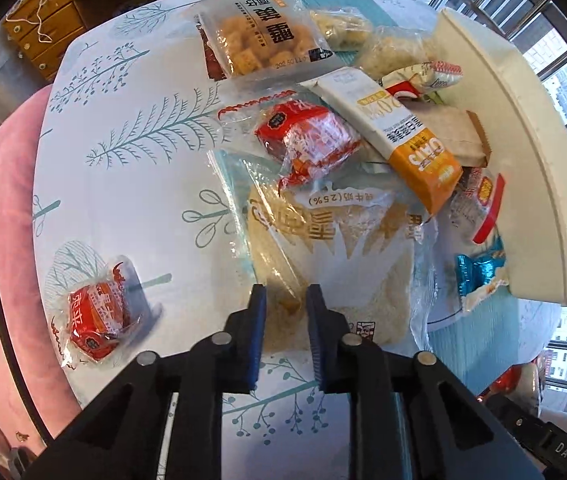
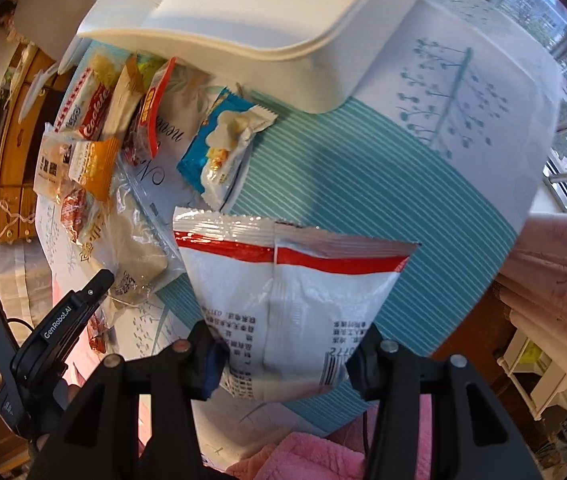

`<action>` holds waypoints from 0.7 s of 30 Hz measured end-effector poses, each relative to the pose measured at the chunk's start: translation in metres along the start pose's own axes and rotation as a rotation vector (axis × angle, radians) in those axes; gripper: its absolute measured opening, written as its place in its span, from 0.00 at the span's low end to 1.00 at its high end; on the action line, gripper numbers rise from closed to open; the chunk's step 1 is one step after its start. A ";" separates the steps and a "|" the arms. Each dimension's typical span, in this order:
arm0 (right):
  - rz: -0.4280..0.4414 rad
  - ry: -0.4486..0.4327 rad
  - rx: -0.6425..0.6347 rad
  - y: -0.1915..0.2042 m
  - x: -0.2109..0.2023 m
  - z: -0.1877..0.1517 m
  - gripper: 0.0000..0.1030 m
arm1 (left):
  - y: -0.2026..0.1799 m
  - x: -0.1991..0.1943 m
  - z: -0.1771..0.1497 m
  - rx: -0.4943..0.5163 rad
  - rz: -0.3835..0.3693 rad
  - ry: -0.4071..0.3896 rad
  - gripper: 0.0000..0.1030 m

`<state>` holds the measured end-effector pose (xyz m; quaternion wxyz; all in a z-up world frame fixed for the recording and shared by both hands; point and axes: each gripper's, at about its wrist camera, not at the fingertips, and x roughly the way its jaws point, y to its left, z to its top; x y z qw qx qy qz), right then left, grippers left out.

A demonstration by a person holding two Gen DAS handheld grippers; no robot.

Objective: Organize snacks
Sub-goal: 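Lift the white snack bag with the right gripper toward the white tray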

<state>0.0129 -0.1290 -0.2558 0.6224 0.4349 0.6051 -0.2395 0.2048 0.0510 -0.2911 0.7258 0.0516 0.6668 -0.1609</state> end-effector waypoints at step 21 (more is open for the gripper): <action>0.057 0.018 -0.101 0.010 -0.033 0.001 0.48 | 0.012 -0.110 0.002 -0.096 -0.232 -0.112 0.02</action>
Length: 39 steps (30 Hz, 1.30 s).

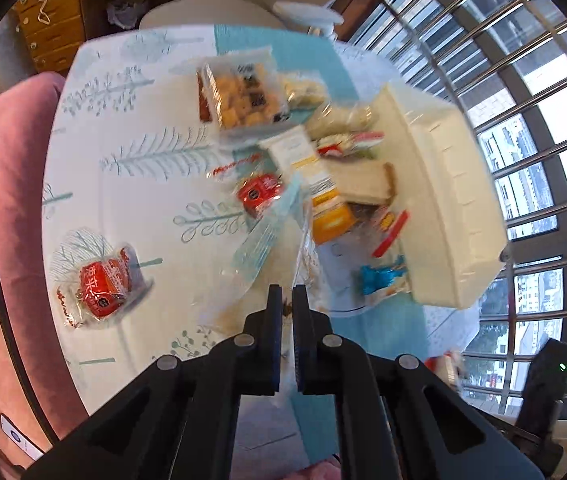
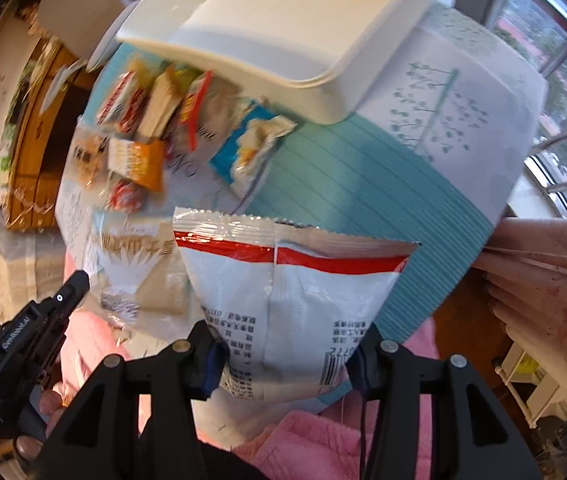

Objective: Organize snacks
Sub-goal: 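Lift the white snack bag with the right gripper toward the white tray, then open the right gripper to drop the white bag into the tray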

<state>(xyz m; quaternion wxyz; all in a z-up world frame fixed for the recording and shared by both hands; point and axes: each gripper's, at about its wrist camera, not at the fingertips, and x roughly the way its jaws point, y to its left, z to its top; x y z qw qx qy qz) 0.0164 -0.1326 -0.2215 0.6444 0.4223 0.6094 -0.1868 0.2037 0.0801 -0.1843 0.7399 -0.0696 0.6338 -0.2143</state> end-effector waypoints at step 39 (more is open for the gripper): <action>0.029 -0.247 -0.631 -0.001 -0.124 0.194 0.68 | -0.087 -0.004 -0.036 -0.435 0.089 -0.217 0.05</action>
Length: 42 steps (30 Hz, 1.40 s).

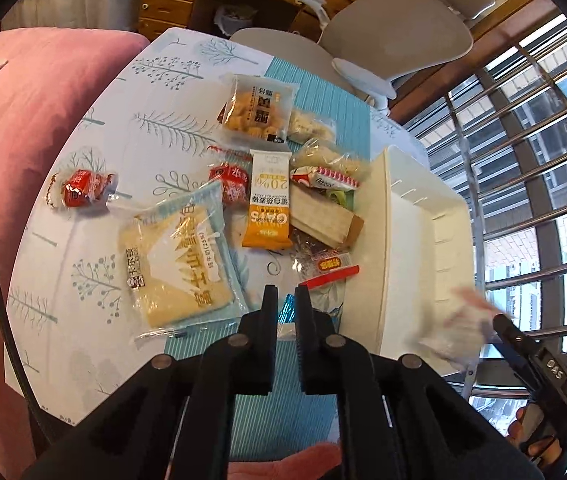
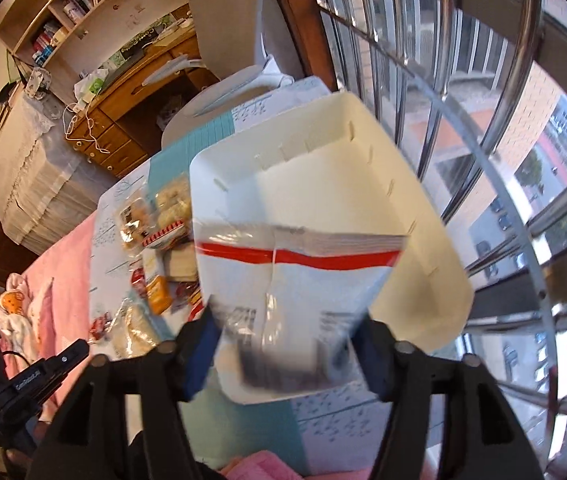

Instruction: Organize snacks

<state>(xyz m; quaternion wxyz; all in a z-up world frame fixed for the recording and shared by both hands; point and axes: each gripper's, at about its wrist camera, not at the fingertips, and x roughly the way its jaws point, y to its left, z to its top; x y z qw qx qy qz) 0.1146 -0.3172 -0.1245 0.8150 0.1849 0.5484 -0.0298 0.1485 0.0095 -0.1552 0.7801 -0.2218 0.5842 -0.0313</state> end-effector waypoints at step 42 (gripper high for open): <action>0.026 0.162 0.464 0.096 0.047 -0.085 0.72 | 0.155 0.007 0.059 0.186 0.171 0.115 0.59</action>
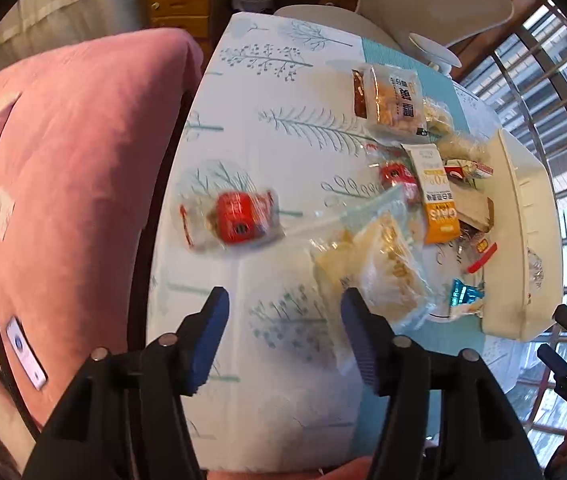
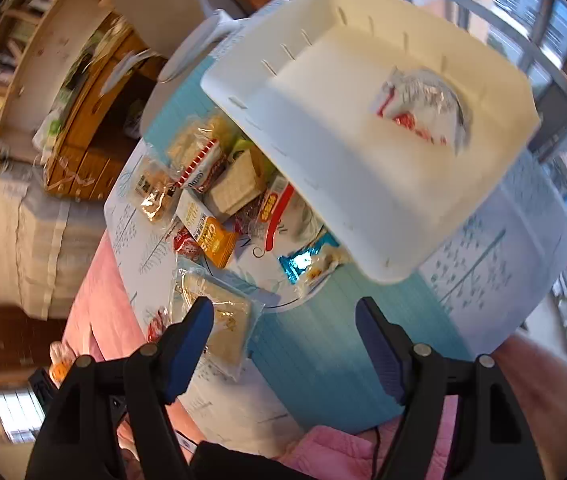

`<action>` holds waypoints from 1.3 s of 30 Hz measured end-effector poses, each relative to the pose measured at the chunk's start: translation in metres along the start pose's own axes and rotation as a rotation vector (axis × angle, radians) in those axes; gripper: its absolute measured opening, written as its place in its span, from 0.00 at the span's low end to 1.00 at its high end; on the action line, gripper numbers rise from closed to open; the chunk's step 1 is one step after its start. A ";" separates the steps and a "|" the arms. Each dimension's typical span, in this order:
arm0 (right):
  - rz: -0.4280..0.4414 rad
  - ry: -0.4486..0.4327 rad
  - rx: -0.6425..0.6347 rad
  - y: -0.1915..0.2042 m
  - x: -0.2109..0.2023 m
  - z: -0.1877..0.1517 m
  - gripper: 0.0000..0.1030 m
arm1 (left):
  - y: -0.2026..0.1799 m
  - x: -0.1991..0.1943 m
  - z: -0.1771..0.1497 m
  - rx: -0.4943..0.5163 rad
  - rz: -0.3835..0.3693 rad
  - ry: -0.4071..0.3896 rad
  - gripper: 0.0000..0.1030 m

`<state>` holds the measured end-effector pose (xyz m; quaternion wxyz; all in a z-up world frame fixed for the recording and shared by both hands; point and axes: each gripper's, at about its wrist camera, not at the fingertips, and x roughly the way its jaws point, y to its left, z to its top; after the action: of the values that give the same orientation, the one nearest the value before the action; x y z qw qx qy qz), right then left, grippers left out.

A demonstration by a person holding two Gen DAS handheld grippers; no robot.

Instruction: Organize snacks

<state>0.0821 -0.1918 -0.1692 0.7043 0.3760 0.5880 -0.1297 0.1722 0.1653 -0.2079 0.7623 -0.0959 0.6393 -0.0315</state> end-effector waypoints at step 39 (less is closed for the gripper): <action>-0.262 -0.140 0.327 -0.005 0.126 0.002 0.59 | 0.031 0.110 0.063 -0.009 0.052 0.047 0.66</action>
<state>0.1147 -0.1638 -0.2875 0.6503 0.3955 0.5526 -0.3396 0.2516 0.1837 -0.3099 0.7474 -0.0820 0.6593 -0.0112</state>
